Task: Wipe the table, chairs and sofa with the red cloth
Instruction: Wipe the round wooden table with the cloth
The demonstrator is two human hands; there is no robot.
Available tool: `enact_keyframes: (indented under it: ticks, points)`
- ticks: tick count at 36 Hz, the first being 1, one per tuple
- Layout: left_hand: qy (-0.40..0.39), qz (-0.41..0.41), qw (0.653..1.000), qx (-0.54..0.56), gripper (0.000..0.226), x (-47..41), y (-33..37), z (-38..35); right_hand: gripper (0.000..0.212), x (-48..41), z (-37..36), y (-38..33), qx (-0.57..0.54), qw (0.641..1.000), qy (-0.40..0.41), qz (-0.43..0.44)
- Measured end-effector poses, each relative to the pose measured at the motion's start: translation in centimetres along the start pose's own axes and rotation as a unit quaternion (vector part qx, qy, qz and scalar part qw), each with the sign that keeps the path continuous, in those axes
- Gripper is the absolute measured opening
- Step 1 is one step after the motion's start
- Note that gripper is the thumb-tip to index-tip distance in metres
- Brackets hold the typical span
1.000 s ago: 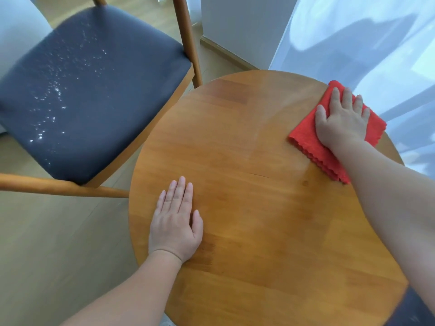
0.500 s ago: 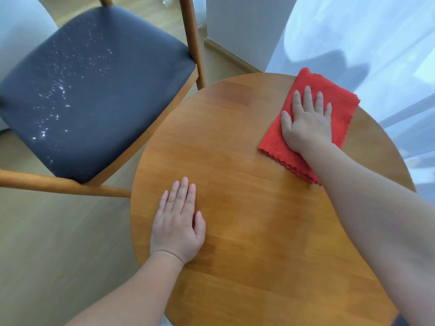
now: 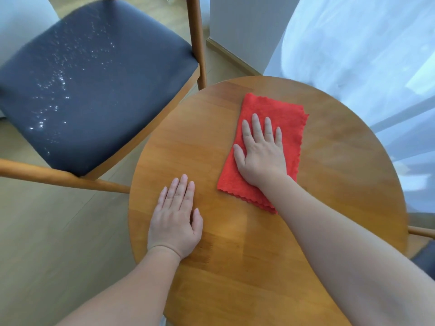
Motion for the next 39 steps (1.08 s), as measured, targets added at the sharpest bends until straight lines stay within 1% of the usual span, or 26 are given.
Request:
enact_keyframes:
  ticks: [6, 15, 22, 34, 39]
  points:
    - [0.002, -0.001, 1.000, 0.008, 0.060, 0.0, 0.1, 0.1, 0.067, 1.1, -0.7, -2.8, 0.001, 0.999, -0.011, 0.039]
    - [0.001, -0.006, 1.000, 0.018, 0.060, -0.1, 0.1, 0.2, 0.068, -1.8, 0.2, -1.7, 0.007, 0.998, -0.002, 0.065]
    - [-0.003, -0.004, 1.000, 0.015, 0.059, 0.0, 0.1, 0.1, 0.069, -5.7, 1.2, 0.9, 0.012, 0.999, 0.015, 0.046]
    - [-0.016, 0.002, 1.000, 0.012, 0.058, 0.0, 0.0, -0.1, 0.069, -8.9, 2.7, 6.0, -0.001, 0.999, 0.040, -0.030]
    - [-0.016, 0.000, 1.000, 0.014, 0.058, 0.0, 0.0, -0.1, 0.071, -9.8, 3.2, 7.6, -0.002, 0.997, 0.039, -0.067]
Point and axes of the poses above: each hand's wrist, its own x-axis away from the middle knuckle, its own z-axis out of the back of the hand, y = z × x, the point moved 5 cm from there along -x, towards the middle knuckle, and after that the axes turned 8 degrees about z, right-handed, at the moved point
